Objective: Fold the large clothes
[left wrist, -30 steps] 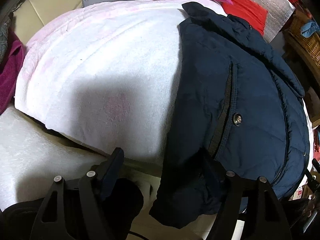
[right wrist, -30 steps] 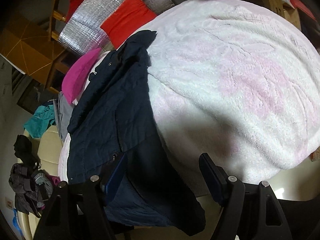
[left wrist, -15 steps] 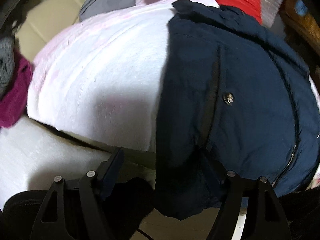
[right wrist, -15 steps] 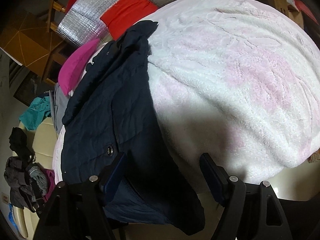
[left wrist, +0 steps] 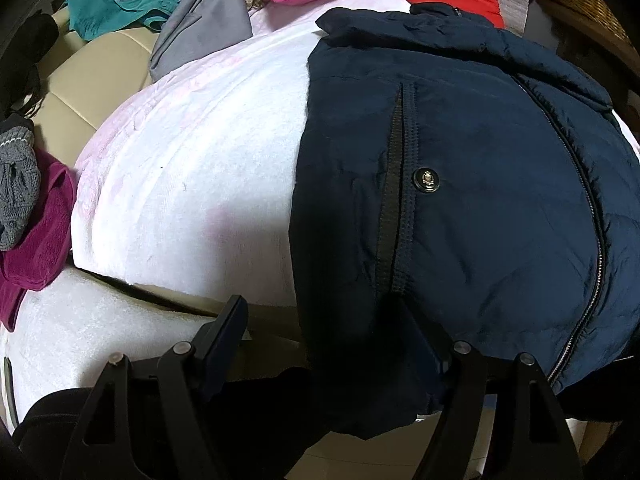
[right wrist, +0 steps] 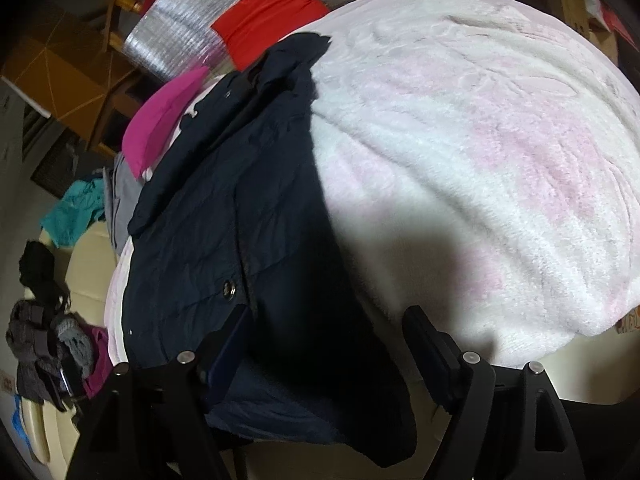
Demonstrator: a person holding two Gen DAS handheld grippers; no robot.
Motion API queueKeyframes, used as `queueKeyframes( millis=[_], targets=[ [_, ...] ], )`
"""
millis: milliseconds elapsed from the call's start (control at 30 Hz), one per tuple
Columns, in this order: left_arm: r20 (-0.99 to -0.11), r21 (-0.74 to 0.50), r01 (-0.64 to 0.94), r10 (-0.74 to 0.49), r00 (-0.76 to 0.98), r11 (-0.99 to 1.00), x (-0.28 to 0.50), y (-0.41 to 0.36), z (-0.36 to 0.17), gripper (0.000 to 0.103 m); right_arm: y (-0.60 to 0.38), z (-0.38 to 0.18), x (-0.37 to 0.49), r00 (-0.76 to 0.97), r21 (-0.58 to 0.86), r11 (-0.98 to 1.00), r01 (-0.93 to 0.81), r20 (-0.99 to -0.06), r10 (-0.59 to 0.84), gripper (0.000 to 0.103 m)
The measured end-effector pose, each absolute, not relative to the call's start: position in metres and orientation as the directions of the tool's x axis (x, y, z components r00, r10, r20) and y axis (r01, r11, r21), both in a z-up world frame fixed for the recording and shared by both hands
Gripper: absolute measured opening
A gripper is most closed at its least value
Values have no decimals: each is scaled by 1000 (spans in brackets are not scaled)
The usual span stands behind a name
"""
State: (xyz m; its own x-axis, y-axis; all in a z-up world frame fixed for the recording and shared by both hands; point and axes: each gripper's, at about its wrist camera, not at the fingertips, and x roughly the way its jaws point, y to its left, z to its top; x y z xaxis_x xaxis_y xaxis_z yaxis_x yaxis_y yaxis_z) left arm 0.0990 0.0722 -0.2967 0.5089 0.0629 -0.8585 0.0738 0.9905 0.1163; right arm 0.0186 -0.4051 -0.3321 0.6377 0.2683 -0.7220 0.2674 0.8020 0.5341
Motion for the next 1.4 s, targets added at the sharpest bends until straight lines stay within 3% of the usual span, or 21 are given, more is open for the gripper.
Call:
queueKeyframes(
  millis=[167,333,633,767,833,1067,1167,1300,1400],
  targets=[
    [-858,120,87,59,510,989,99,72,-297,77,-384,-341,25,570,539,818,201,-743,350,80],
    [-858,125,98,58,510,987,100,67,-298,77,-361,-336,26,557,423,895,141,-781,281,80],
    [-858,129,113,53,511,985,97,66,-298,77,-399,-317,8,689,472,835,282,-706,166,80],
    [-865,119,128,39,500,985,96,63,-299,77,-406,-330,13,639,448,824,348,-757,141,80],
    [-873,95,142,14,487,985,96,62,-301,77,-401,-341,20,589,458,821,341,-785,192,80],
    [-893,3,174,-75,444,985,98,61,-307,77,-375,-340,27,570,388,880,273,-802,177,85],
    [-888,-69,162,-135,440,984,99,69,-303,77,-362,-342,31,544,530,834,155,-750,376,85],
    [-874,-172,131,-213,437,976,99,85,-300,77,-340,-336,34,539,428,900,84,-779,320,85],
    [-868,-195,127,-231,440,973,99,89,-300,77,-347,-338,37,540,479,871,112,-765,351,85]
  ],
)
